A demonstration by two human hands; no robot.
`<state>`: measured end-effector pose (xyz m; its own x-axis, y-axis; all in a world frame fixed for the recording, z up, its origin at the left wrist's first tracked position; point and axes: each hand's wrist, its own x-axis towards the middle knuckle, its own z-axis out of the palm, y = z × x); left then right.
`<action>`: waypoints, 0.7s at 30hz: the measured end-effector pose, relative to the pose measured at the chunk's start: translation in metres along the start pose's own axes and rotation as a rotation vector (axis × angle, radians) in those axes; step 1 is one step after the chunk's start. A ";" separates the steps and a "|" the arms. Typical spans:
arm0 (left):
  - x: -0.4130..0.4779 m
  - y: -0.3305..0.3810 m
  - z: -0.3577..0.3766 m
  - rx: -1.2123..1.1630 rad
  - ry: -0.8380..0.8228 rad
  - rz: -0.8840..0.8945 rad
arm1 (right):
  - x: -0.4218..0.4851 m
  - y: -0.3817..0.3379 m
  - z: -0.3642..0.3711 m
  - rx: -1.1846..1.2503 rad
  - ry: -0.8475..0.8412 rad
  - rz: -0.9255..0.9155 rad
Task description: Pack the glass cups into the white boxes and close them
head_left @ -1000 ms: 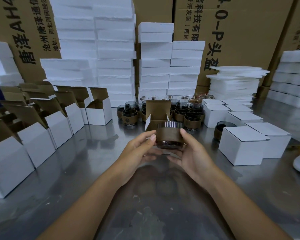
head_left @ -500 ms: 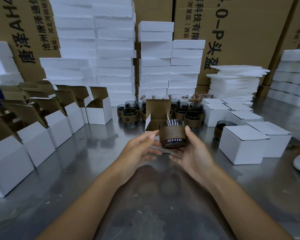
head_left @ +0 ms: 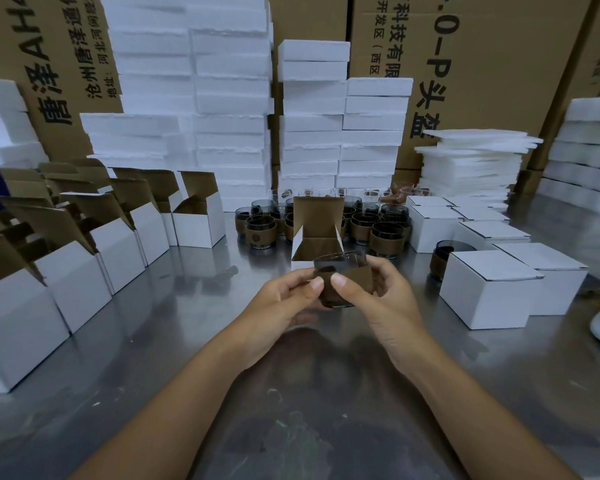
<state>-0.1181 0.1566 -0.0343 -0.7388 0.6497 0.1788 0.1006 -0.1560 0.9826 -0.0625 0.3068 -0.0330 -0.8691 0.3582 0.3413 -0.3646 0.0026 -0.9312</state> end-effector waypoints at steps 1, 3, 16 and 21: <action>0.000 0.000 0.000 -0.002 -0.009 -0.008 | 0.000 0.000 0.000 -0.026 0.024 -0.019; 0.000 0.000 0.000 -0.027 -0.041 -0.032 | -0.002 0.001 0.001 -0.103 0.050 -0.061; 0.002 0.001 0.002 -0.077 -0.101 -0.083 | -0.005 0.006 0.001 -0.330 0.043 -0.264; 0.002 0.001 0.001 -0.096 -0.081 -0.063 | -0.004 0.008 0.000 -0.353 0.024 -0.289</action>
<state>-0.1186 0.1589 -0.0327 -0.6849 0.7179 0.1241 -0.0111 -0.1806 0.9835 -0.0615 0.3051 -0.0415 -0.7392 0.3173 0.5940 -0.4506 0.4225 -0.7864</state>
